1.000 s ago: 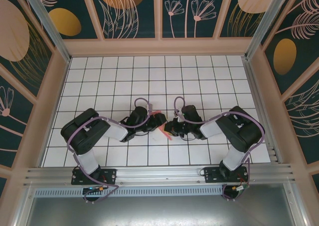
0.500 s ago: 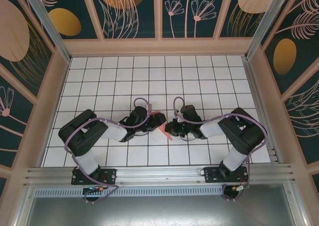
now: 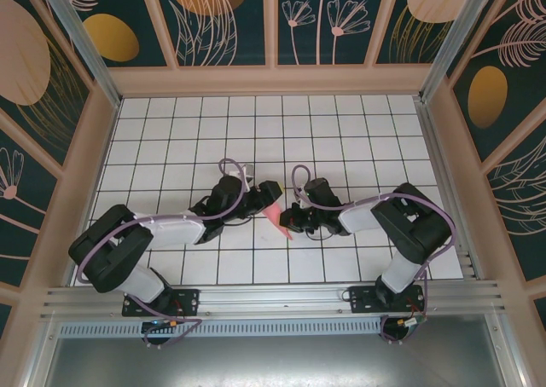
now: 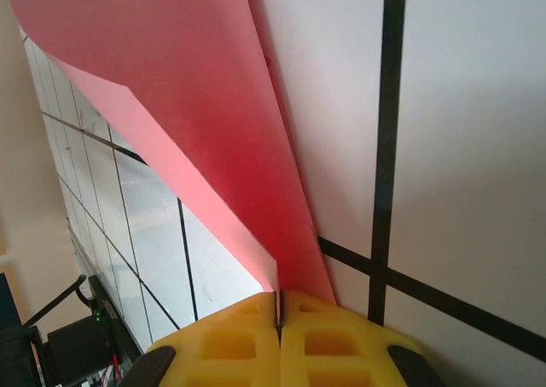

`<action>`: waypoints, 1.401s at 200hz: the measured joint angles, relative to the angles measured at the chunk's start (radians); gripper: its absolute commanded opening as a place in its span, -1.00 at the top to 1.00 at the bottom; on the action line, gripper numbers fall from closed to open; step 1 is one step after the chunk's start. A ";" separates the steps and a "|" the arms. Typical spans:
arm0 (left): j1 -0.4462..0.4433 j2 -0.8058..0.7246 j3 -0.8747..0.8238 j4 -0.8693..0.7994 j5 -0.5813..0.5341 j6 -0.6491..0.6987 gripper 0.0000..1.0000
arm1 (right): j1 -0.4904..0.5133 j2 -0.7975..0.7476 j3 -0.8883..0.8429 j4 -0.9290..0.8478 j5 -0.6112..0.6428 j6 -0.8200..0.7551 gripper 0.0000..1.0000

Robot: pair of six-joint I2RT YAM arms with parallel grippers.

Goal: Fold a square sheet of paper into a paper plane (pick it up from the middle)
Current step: Fold the wing for the fifth time at the center of the table.

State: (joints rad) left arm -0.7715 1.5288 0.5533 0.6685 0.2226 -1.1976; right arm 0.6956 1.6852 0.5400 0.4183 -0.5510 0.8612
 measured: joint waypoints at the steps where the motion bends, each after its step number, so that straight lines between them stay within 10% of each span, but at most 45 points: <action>1: 0.000 0.002 0.000 0.000 0.001 0.000 -0.17 | 0.000 0.000 0.000 0.000 0.000 0.000 0.89; 280: 0.006 0.225 0.093 -0.130 -0.017 0.019 0.00 | 0.013 -0.084 0.010 -0.137 0.051 -0.019 0.54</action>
State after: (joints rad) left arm -0.7658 1.7535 0.6464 0.5388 0.2054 -1.1786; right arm 0.7086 1.6009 0.5495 0.2817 -0.4999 0.8425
